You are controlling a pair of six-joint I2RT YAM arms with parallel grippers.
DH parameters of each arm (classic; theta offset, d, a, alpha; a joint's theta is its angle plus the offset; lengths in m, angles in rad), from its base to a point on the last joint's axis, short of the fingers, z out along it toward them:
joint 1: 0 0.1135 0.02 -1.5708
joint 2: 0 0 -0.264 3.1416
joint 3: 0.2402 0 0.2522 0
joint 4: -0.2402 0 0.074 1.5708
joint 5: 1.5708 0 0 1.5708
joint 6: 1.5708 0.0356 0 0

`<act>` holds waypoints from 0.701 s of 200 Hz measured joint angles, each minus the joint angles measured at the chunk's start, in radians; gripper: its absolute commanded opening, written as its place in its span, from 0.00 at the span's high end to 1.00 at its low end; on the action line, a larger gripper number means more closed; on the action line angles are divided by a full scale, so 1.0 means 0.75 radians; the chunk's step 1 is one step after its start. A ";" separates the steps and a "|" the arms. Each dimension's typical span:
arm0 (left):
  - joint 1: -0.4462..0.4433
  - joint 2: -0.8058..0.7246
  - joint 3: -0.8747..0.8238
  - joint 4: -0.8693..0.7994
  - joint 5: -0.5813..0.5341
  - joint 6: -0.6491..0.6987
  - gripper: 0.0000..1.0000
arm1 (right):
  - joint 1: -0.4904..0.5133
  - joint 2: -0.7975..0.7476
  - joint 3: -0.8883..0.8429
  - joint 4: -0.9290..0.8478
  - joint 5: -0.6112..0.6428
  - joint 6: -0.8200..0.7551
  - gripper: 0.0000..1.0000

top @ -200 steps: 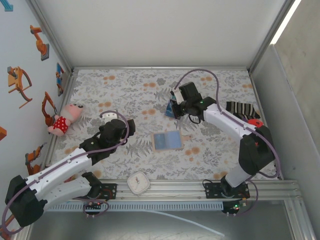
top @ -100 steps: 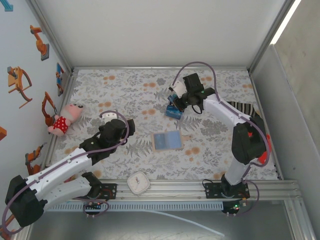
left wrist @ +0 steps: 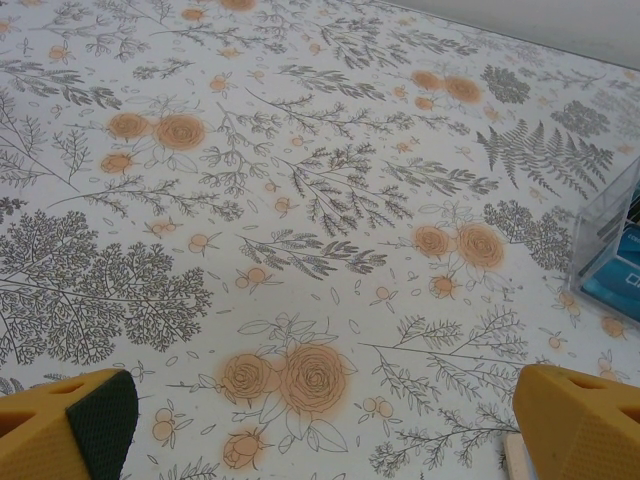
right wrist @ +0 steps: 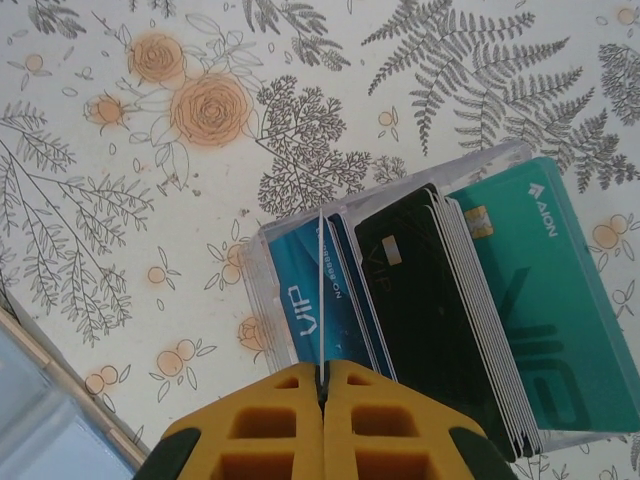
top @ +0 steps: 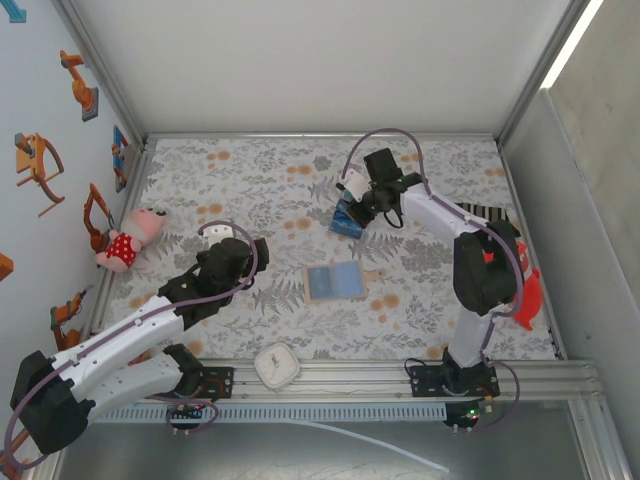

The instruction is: Take the credit cards out of the card holder

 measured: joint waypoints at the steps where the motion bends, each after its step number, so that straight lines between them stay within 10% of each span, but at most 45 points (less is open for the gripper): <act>1: 0.000 0.000 0.000 0.000 0.000 0.000 0.03 | 0.000 0.001 0.001 -0.001 0.001 -0.001 1.00; 140: 0.007 0.005 0.000 0.000 0.000 0.000 0.03 | -0.003 0.092 0.117 -0.150 0.002 -0.095 1.00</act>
